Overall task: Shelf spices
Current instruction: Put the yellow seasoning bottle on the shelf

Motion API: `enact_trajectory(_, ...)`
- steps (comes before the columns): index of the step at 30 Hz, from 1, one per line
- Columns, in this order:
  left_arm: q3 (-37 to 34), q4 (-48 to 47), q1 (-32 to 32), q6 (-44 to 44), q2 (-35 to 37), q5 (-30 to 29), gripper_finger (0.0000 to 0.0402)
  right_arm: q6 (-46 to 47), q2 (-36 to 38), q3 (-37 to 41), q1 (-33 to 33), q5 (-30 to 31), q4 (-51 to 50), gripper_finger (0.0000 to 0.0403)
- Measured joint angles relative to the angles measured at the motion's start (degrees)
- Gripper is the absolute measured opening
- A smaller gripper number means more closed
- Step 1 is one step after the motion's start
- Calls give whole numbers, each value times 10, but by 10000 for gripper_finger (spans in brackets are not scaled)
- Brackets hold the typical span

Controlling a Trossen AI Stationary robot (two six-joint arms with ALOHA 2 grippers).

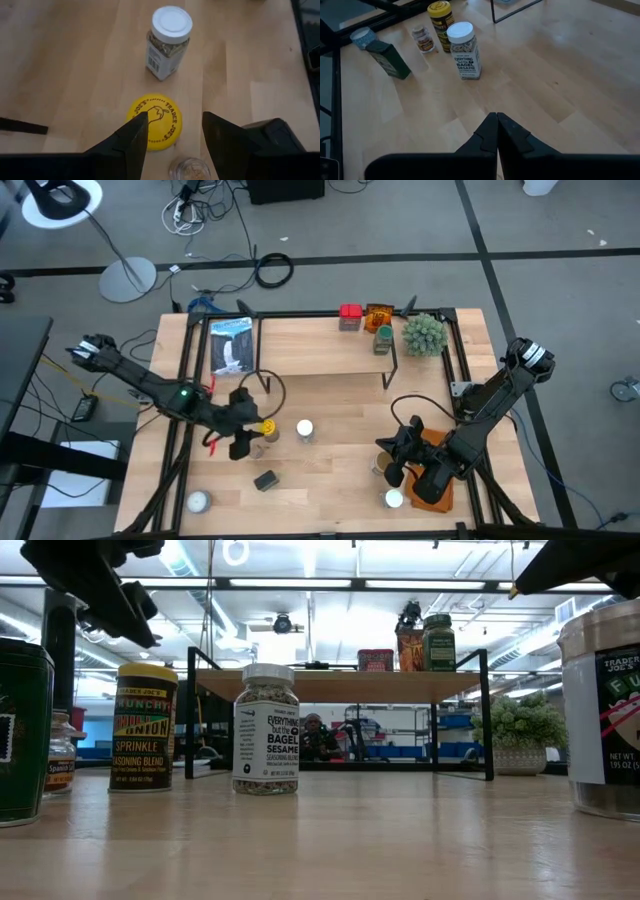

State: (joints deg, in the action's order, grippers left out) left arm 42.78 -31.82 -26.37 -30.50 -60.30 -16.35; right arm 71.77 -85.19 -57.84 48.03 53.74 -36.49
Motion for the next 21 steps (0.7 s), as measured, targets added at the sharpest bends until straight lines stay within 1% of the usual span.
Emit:
enact_trajectory(5, 28, -29, 1, 22, -39, 3, 192, 0, 0, 0, 0, -12, 0, 2)
enact_trajectory(14, 29, -35, 32, 44, -71, 4, 192, -14, 0, 0, 0, -14, 8, 3)
enact_trajectory(21, 32, -22, 51, 47, -93, 37, 192, -15, 0, 0, 0, -15, 8, 5)
